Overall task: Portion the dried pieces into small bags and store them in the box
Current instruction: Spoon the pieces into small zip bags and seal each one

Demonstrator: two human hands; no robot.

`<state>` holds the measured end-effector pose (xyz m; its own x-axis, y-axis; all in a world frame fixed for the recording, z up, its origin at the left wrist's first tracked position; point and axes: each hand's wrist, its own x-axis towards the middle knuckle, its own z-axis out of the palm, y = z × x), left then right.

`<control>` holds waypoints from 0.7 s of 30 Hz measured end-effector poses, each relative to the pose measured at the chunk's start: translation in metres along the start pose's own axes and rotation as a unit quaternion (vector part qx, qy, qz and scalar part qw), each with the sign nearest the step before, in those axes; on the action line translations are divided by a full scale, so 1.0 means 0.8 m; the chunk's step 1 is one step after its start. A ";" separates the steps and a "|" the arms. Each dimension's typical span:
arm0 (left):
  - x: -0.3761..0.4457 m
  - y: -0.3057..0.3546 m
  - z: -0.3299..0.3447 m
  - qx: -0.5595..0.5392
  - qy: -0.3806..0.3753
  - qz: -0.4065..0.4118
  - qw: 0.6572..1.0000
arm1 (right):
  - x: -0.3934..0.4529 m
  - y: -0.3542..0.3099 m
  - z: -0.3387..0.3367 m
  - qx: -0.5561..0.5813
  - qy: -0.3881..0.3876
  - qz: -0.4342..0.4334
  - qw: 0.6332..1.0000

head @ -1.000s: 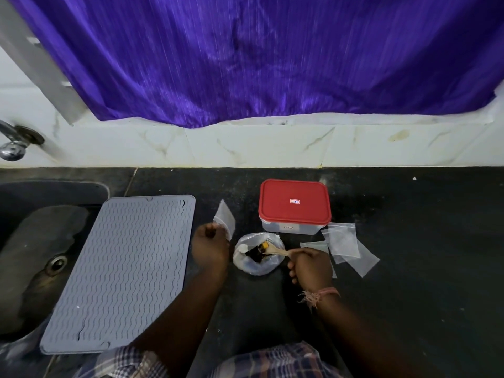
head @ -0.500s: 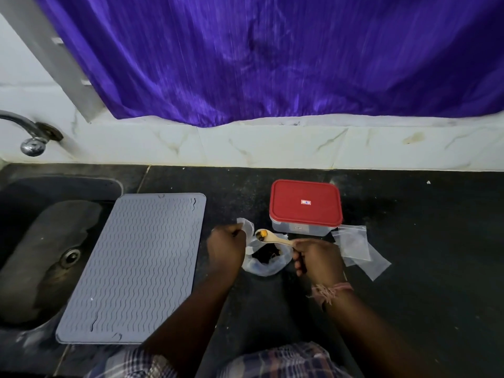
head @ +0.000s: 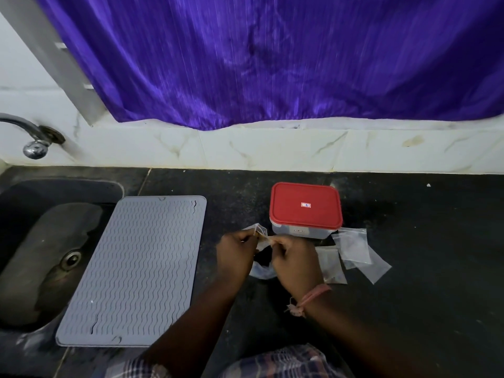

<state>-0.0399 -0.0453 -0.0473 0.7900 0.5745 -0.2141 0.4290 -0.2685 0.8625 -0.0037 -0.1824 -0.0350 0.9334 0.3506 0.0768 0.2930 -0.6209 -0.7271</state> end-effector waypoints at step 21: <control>0.015 -0.055 0.021 -0.055 0.102 -0.231 0.966 | -0.033 0.061 -0.007 -0.038 0.073 0.016 0.996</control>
<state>-0.0423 -0.0397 -0.0957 0.4180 0.7566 -0.5028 0.6565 0.1309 0.7429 -0.0129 -0.2258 -0.0692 0.9610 0.2279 0.1568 0.2726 -0.6837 -0.6769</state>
